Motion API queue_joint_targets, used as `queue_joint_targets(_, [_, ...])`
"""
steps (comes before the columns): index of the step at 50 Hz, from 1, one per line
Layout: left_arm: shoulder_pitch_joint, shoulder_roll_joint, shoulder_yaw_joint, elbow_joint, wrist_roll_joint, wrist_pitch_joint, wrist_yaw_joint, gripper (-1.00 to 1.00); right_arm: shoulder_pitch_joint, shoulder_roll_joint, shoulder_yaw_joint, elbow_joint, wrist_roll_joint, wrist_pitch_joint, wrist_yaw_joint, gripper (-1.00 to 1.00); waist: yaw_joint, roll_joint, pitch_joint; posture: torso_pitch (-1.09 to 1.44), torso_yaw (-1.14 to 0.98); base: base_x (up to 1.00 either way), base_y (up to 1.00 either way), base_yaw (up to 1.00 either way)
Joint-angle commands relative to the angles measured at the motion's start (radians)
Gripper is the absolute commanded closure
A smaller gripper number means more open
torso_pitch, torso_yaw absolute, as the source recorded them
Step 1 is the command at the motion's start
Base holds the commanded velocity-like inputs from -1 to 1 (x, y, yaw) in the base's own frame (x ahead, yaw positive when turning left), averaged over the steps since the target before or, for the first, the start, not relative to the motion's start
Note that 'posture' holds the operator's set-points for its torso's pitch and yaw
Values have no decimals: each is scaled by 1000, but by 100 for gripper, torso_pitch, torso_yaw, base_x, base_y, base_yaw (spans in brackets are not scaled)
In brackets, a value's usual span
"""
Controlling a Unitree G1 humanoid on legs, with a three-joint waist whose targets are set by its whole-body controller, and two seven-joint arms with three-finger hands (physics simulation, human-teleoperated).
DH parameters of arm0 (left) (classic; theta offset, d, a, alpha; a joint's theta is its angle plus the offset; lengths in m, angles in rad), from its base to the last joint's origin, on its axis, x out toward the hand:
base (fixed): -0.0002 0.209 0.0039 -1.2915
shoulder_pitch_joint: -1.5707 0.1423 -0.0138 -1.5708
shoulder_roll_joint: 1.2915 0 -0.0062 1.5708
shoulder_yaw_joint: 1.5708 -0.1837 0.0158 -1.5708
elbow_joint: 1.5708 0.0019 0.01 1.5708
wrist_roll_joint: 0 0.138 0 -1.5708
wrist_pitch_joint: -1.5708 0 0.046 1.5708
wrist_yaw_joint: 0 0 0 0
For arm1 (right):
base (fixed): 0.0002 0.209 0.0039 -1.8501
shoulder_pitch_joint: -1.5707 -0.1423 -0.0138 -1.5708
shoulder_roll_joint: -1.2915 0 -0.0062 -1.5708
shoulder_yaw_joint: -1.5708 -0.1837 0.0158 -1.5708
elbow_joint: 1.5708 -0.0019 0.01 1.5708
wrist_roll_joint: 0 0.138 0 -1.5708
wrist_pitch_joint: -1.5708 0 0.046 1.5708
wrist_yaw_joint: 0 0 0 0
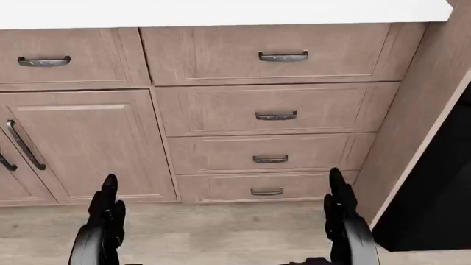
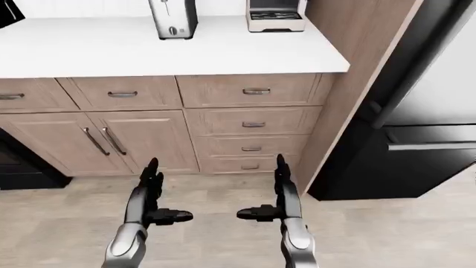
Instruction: Push down the lever of the toaster to turn it on.
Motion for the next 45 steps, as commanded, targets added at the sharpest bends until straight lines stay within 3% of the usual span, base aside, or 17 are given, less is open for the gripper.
queue_joint_targets(1, [-36,4,13,-76,-11,-71,6,-100,-58,-12,-17,-30,3,-80,-5,-100,-2,-8,-1,0,0,0,0,0])
queue_joint_targets(3, [-32,2,5,-88,-4,-66,11,-100,-52,-13,-23,-57,10,-64,-11,-100,8,-1,-63,0,0,0,0,0])
queue_joint_targets(4, [-22,1,0,-110,-1,-55,11,-100,-49,-14,-24,-60,12,-63,-10,-100,8,-1,-53,0,0,0,0,0])
queue_joint_targets(5, [-13,2,0,-109,2,-65,10,-100,-41,-12,-21,-71,9,-61,-11,-100,7,-7,-18,0,0,0,0,0])
queue_joint_targets(7, [-19,2,4,-97,1,-71,11,-100,-42,-12,-19,-71,9,-66,-6,-100,9,-8,-68,0,0,0,0,0])
queue_joint_targets(8, [-19,2,4,-99,2,-70,12,-100,-44,-12,-20,-68,10,-69,-5,-100,9,-8,-73,0,0,0,0,0])
queue_joint_targets(19, [-20,0,0,-100,2,-71,13,-100,-52,-16,-22,-49,3,-72,-2,-100,8,-5,-86,0,0,0,0,0])
queue_joint_targets(20, [-17,-1,-1,-107,3,-65,14,-100,-49,-16,-21,-53,2,-71,-1,-100,7,0,-103,0,0,0,6,0])
queue_joint_targets(23, [-13,-1,-1,-101,1,-77,12,-100,-47,-16,-23,-53,2,-73,-2,-100,1,-8,-77,0,0,0,23,0])
queue_joint_targets(25, [-7,-3,-5,-130,3,-53,16,-100,-45,-16,-22,-63,2,-63,-2,-100,-3,-5,-78,0,0,0,26,0])
queue_joint_targets(28, [-17,-1,0,-93,0,-78,13,-100,-44,-15,-24,-65,2,-62,-3,-100,-2,28,-74,0,0,0,26,0])
queue_joint_targets(30, [-10,-2,-3,-106,0,-72,13,-100,-45,-16,-24,-62,2,-65,-2,-100,-2,81,-75,0,0,0,27,0])
queue_joint_targets(31, [-8,-3,-5,-119,1,-61,14,-100,-44,-15,-24,-66,3,-62,-2,-100,0,59,-70,0,0,0,27,0])
queue_joint_targets(34, [-11,-3,-4,-117,1,-59,14,-100,-48,-16,-24,-61,2,-62,-2,-100,7,56,-63,0,0,0,26,0])
queue_joint_targets(45, [-11,-3,-7,-115,4,-59,15,-100,-50,-16,-24,-60,1,-61,-2,-100,3,-28,-62,0,0,0,27,0])
